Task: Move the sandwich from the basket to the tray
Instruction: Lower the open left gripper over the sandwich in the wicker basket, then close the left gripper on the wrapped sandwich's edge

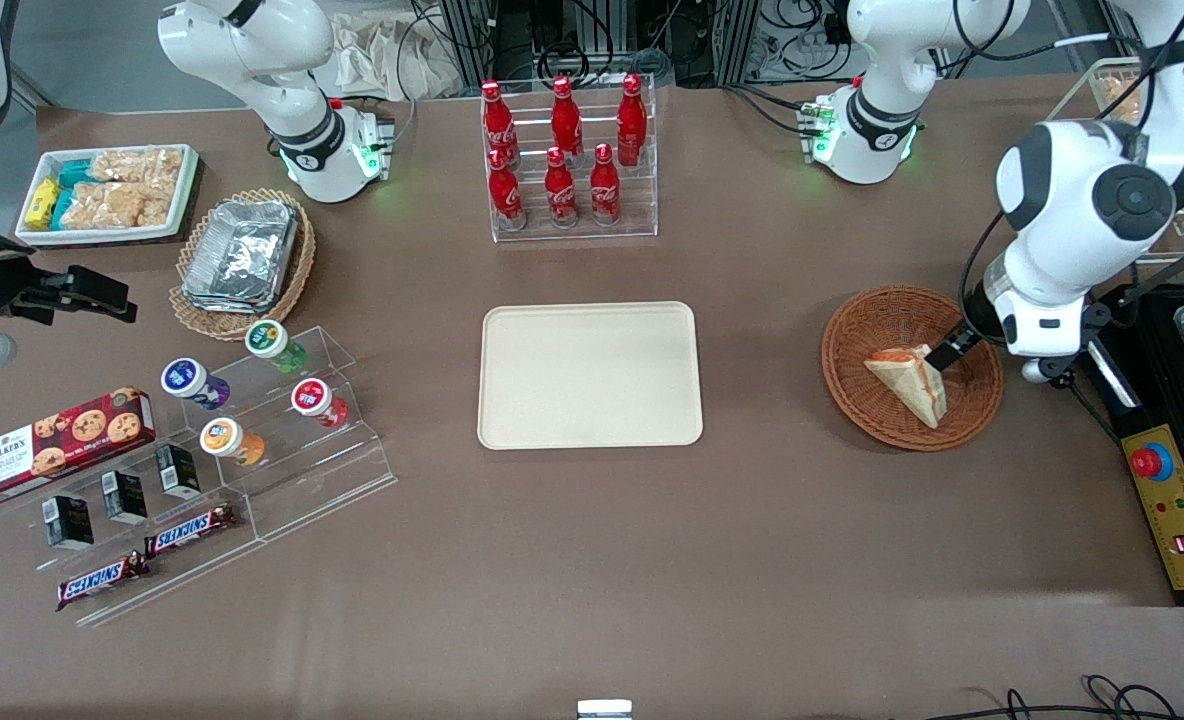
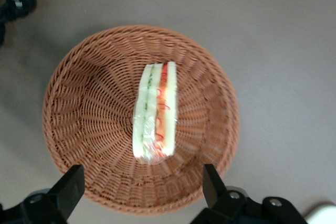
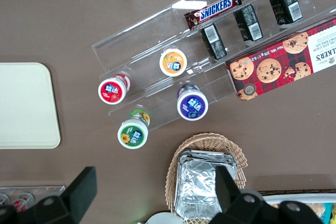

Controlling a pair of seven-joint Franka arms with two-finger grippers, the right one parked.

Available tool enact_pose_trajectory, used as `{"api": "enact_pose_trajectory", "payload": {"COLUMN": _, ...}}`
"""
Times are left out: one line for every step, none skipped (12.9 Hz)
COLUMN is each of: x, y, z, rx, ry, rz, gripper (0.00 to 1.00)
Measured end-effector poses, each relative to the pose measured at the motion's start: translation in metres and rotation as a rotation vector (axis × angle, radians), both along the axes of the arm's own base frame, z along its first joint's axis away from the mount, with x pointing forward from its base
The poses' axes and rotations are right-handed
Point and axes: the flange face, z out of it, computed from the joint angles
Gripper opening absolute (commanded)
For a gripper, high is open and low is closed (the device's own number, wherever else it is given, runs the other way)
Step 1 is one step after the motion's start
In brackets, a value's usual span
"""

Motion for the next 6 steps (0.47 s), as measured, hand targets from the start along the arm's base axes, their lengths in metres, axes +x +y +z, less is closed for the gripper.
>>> {"api": "enact_pose_trajectory", "payload": {"x": -0.002, "y": 0.008, "z": -0.017, "rx": -0.001, "ry": -0.002, "rz": 0.025, "gripper": 1.00}}
{"api": "enact_pose_trajectory", "payload": {"x": -0.003, "y": 0.014, "z": -0.031, "rx": -0.003, "ry": -0.008, "rz": 0.045, "gripper": 1.00}}
{"api": "enact_pose_trajectory", "payload": {"x": -0.003, "y": 0.017, "z": -0.044, "rx": -0.004, "ry": -0.014, "rz": 0.067, "gripper": 1.00}}
{"api": "enact_pose_trajectory", "payload": {"x": -0.003, "y": 0.017, "z": -0.054, "rx": -0.005, "ry": -0.015, "rz": 0.091, "gripper": 1.00}}
{"api": "enact_pose_trajectory", "payload": {"x": -0.003, "y": 0.017, "z": -0.062, "rx": -0.006, "ry": -0.013, "rz": 0.110, "gripper": 1.00}}
{"api": "enact_pose_trajectory", "payload": {"x": -0.002, "y": 0.016, "z": -0.068, "rx": -0.006, "ry": -0.010, "rz": 0.123, "gripper": 1.00}}
